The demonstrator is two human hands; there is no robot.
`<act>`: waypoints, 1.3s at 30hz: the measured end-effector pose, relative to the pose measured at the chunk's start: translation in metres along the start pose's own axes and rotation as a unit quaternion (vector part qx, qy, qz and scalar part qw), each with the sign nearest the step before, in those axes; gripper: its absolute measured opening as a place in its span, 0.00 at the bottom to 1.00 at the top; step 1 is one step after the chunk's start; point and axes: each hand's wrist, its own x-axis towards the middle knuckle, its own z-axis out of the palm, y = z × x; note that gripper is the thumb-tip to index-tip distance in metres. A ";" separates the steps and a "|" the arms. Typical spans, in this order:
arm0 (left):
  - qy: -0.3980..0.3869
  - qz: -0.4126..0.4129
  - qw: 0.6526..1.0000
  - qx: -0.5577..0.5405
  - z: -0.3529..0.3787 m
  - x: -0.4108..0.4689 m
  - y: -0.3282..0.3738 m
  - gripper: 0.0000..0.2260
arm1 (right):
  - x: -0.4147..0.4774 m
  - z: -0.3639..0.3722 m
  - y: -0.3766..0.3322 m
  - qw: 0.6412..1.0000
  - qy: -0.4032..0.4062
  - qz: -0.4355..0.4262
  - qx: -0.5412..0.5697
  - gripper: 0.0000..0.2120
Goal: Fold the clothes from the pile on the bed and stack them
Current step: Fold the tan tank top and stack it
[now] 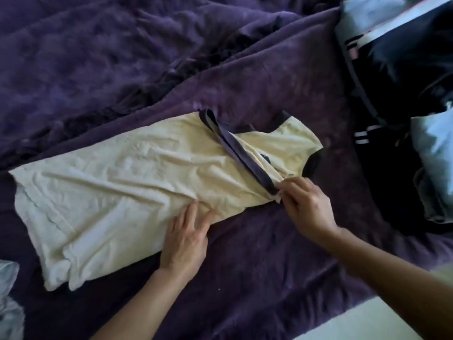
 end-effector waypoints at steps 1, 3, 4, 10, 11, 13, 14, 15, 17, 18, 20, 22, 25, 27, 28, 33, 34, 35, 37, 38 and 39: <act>-0.020 0.004 1.000 0.000 0.000 -0.004 0.001 0.25 | 0.011 -0.013 0.002 0.999 0.007 0.026 0.047 0.10; -0.049 -0.001 0.999 -0.004 -0.001 -0.009 0.001 0.26 | 0.049 -0.041 0.012 0.993 0.014 0.093 0.069 0.11; -0.058 -0.001 0.998 -0.006 0.000 -0.010 0.000 0.26 | 0.075 -0.054 0.021 0.991 0.016 0.124 0.047 0.12; -0.070 -0.003 0.997 -0.022 -0.001 -0.005 -0.004 0.24 | 0.171 -0.079 0.060 0.965 -0.016 0.255 -0.065 0.19; -0.069 -0.005 0.997 -0.026 -0.001 -0.004 -0.004 0.23 | 0.168 -0.073 0.058 0.959 0.006 0.279 -0.050 0.25; -0.065 -0.013 0.997 -0.034 -0.002 -0.003 -0.005 0.22 | 0.150 -0.057 0.052 0.932 0.034 0.357 0.047 0.41; -0.061 -0.016 0.997 -0.036 -0.001 -0.003 -0.005 0.22 | 0.137 -0.047 0.051 0.909 0.029 0.403 0.099 0.47; -0.056 -0.019 0.997 -0.039 0.000 -0.002 -0.005 0.22 | 0.123 -0.037 0.050 0.887 0.016 0.442 0.134 0.49; -0.053 -0.025 0.997 -0.043 0.002 -0.001 -0.004 0.22 | 0.103 -0.020 0.052 0.856 0.003 0.487 0.172 0.43; -0.051 -0.027 0.997 -0.043 0.004 -0.001 -0.004 0.22 | 0.099 -0.012 0.056 0.849 0.017 0.489 0.199 0.33; -0.051 -0.033 0.997 -0.045 0.005 0.001 -0.003 0.23 | 0.098 -0.005 0.061 0.851 0.038 0.467 0.237 0.19; -0.052 -0.033 0.997 -0.038 0.003 0.001 -0.001 0.23 | 0.096 -0.008 0.070 0.872 0.034 0.433 0.227 0.16; -0.061 -0.017 0.998 -0.015 0.000 -0.002 0.001 0.24 | 0.091 -0.019 0.089 0.880 0.022 0.425 0.213 0.13; -0.071 0.005 0.997 0.014 0.000 -0.006 0.001 0.27 | 0.089 -0.025 0.095 0.884 0.011 0.420 0.203 0.13; -0.074 0.017 0.997 0.023 -0.001 -0.008 0.001 0.29 | 0.089 -0.028 0.095 0.891 0.010 0.409 0.197 0.13; -0.111 0.022 0.993 0.045 0.003 -0.007 0.012 0.33 | 0.087 -0.065 0.059 0.928 0.044 0.326 0.175 0.10; -0.117 0.014 0.992 0.046 0.003 -0.006 0.014 0.33 | 0.088 -0.076 0.044 0.939 0.050 0.299 0.160 0.09; -0.122 0.009 0.992 0.043 0.003 -0.006 0.016 0.33 | 0.089 -0.086 0.026 0.951 0.051 0.270 0.141 0.08; -0.121 0.002 0.992 0.030 0.000 -0.011 0.019 0.32 | 0.097 -0.097 -0.018 0.971 0.045 0.213 0.097 0.09; -0.118 -0.001 0.993 0.020 -0.001 -0.014 0.019 0.32 | 0.102 -0.096 -0.042 0.980 0.038 0.182 0.076 0.10; -0.115 -0.007 0.993 0.008 -0.002 -0.019 0.018 0.30 | 0.107 -0.090 -0.067 0.987 0.024 0.150 0.060 0.12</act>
